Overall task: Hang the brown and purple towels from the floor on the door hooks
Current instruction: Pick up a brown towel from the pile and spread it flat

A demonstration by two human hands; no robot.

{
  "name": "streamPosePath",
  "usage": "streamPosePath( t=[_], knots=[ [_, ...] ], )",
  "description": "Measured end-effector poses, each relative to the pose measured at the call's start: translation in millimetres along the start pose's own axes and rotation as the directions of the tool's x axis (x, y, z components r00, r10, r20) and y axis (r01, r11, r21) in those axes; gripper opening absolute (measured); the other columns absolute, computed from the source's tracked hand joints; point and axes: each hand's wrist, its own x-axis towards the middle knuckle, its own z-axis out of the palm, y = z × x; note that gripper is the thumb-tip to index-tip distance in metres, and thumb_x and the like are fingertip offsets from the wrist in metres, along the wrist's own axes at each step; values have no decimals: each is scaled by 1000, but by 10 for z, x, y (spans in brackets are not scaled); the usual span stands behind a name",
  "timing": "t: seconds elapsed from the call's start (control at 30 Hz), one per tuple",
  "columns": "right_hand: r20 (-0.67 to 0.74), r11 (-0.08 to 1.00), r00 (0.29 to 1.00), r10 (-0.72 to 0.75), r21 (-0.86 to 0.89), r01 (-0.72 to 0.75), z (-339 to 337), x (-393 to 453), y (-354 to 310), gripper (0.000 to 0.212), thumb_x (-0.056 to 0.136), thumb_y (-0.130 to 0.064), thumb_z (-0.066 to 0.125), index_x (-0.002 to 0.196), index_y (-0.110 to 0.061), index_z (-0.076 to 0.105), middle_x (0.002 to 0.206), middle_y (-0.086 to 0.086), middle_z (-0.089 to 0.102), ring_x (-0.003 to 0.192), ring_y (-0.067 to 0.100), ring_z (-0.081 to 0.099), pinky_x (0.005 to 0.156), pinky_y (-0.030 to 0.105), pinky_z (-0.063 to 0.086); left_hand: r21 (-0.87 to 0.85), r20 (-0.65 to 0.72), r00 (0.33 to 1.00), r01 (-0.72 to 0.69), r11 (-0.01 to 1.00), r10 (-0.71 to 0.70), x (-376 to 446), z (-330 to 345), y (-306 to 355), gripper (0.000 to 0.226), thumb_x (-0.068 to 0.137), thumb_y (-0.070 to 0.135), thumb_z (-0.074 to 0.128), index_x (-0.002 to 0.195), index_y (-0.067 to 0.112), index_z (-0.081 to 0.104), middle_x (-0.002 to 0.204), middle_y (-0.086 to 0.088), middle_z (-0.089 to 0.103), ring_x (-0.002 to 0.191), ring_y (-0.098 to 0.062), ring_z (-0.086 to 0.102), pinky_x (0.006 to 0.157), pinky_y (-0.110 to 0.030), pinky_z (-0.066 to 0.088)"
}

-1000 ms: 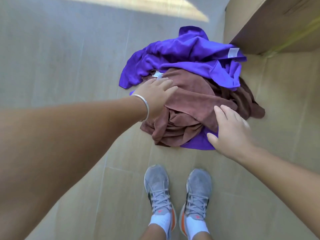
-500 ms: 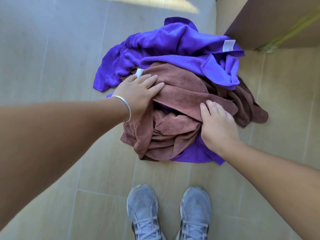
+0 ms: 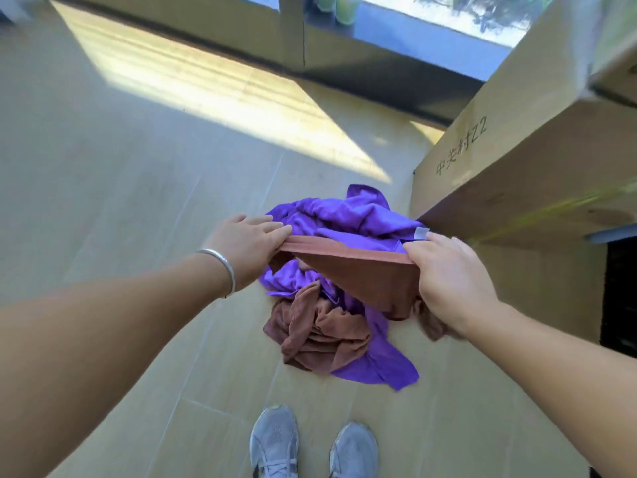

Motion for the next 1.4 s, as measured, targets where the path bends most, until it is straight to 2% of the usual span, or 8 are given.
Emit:
streamPosePath(
  t=[0.17,0.33,0.43,0.77,0.93,1.1,1.23,1.4],
  knots=[
    [-166,990,977,-133,-58,125,-1072,163,-366,32,70,0,41,84,-21,60,76,-2,56,86,26,56,70,31,27,-29,-68,989,128,991,-129,-452,-805,-520,48,103,31,34,150,26,27,152,8,36,141,-13,31,107,-29,30],
    [-229,957,931,-283,-131,258,-2011,338,-1010,44,79,0,45,114,-18,65,116,4,68,120,28,53,97,38,38,-138,-150,936,299,944,-318,-1220,-1405,-1097,41,101,28,36,141,26,40,140,6,51,124,-18,50,93,-30,44],
    [-237,918,890,-389,-178,354,-2551,437,-1527,41,78,-6,42,110,-22,62,112,-1,68,119,24,51,94,36,38,-226,-186,864,426,876,-468,-1767,-1614,-1461,30,98,28,35,124,26,50,122,2,61,106,-26,60,81,-36,50],
    [-331,796,724,-605,-250,551,-3908,541,-3475,32,74,-8,56,103,-22,59,101,-4,65,114,23,52,93,36,38,-444,-255,579,641,626,-774,-3415,-1999,-2575,31,98,27,39,125,27,53,125,2,62,112,-27,59,82,-40,51],
    [-345,713,625,-700,-299,634,-4284,456,-4438,35,78,-10,57,111,-21,58,111,-4,67,124,21,47,99,37,35,-441,-298,467,706,554,-832,-4355,-2143,-2982,23,96,36,36,107,25,53,105,2,65,95,-27,61,68,-38,49],
    [-384,631,509,-770,-344,695,-4438,248,-5269,33,87,-13,58,117,-23,60,118,-2,67,129,21,47,104,35,33,-426,-255,351,796,430,-901,-5285,-2109,-3187,47,94,30,32,140,39,40,129,7,60,111,-24,58,75,-31,40],
    [-378,578,452,-808,-352,737,-4312,8,-5691,34,90,-25,63,124,-27,58,120,-6,67,128,19,49,104,34,36,-401,-242,260,850,341,-935,-5925,-1887,-3098,49,94,23,40,139,42,37,122,6,63,104,-25,61,74,-32,43],
    [-260,470,401,-878,-319,823,-3740,-353,-5794,37,95,-49,48,123,-27,58,119,-10,67,134,20,44,107,36,35,-394,-288,258,846,360,-922,-6437,-1457,-2530,49,87,5,51,126,33,59,113,8,68,103,-22,63,86,-32,45]
  ],
)
